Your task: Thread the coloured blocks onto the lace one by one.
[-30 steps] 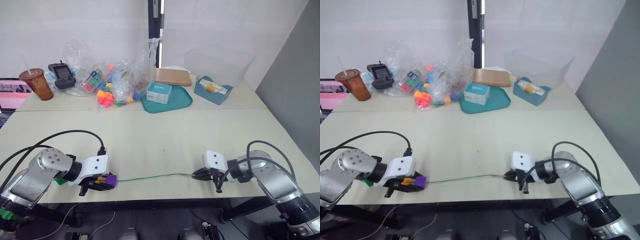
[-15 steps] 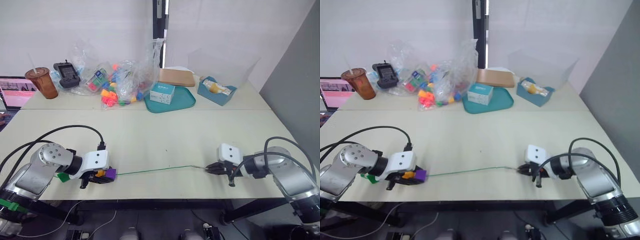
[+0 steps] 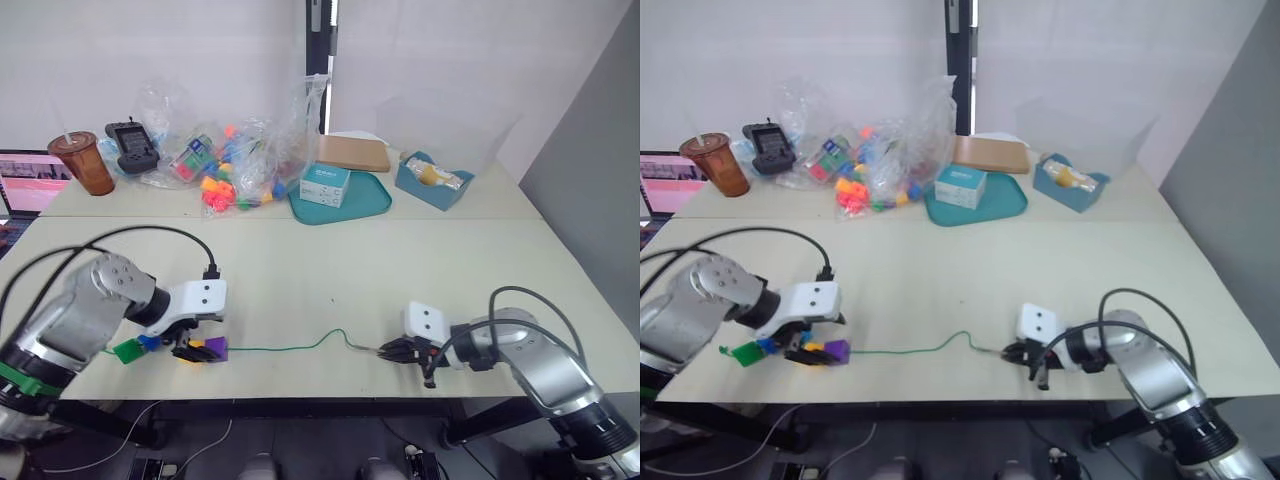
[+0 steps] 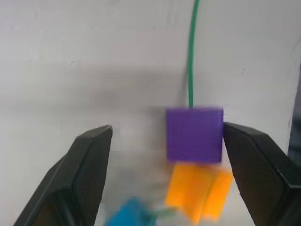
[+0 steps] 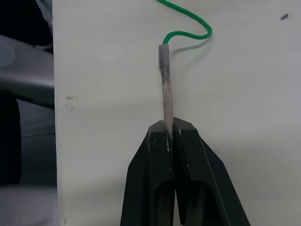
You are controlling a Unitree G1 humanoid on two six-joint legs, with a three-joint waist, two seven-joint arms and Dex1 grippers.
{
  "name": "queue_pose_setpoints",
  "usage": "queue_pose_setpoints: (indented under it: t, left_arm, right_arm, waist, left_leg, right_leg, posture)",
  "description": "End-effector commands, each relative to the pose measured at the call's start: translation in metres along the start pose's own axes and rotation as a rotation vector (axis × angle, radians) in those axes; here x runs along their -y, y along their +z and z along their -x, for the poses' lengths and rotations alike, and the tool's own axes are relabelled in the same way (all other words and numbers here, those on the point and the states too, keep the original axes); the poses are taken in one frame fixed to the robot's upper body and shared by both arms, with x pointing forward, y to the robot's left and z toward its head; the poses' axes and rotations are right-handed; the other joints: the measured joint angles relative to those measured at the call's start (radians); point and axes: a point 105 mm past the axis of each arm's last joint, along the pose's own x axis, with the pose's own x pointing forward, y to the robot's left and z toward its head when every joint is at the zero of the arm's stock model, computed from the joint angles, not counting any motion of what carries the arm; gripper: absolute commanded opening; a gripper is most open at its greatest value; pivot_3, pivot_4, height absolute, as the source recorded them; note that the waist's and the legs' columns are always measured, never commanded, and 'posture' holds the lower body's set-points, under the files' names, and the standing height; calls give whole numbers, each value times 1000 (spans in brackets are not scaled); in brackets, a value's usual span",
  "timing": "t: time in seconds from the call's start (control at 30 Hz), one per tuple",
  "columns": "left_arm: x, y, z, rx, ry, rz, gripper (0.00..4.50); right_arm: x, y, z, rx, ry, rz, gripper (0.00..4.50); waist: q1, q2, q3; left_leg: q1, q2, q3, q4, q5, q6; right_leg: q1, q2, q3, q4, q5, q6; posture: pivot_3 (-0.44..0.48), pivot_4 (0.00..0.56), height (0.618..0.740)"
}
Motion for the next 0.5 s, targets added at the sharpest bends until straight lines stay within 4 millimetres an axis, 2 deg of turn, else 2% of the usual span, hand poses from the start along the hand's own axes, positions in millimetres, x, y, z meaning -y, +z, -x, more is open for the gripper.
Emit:
queue_pose_setpoints:
  t: [0.03,0.13,0.2,0.33,0.5]
  left_arm:
    - [2,9,7,-80,-72,40,3876]
    - [-10,8,11,-220,-24,-13,3876]
    - [-13,14,8,-229,-36,-29,3876]
    - [-10,27,-6,-214,-64,-22,3876]
    - [3,28,-16,-210,-88,-6,3876]
  right_arm:
    - [3,9,-4,9,-13,33,0]
    - [2,11,-8,18,-10,37,0]
    - [2,12,-10,21,-9,37,0]
    - [-1,10,-12,27,-20,23,0]
    - [-2,10,-11,29,-32,13,0]
  waist:
    - [0,0,0]
    - [1,-1,0]
    - [1,-1,0]
    - [1,-1,0]
    - [-2,0,0]
  left_leg:
    - [-1,0,0,0,0,0]
    - [-6,0,0,1,0,0]
    - [-6,0,0,1,0,0]
    - [-6,0,0,1,0,0]
    - [-6,0,0,1,0,0]
  right_leg:
    - [-1,0,0,0,0,0]
    - [-6,0,0,2,0,0]
    - [-7,0,0,3,0,0]
    - [-7,0,0,4,0,0]
    - [-8,0,1,6,0,0]
  posture:
    - [0,150,740]
    - [0,150,740]
    - [0,150,740]
    - [0,150,740]
    - [0,150,740]
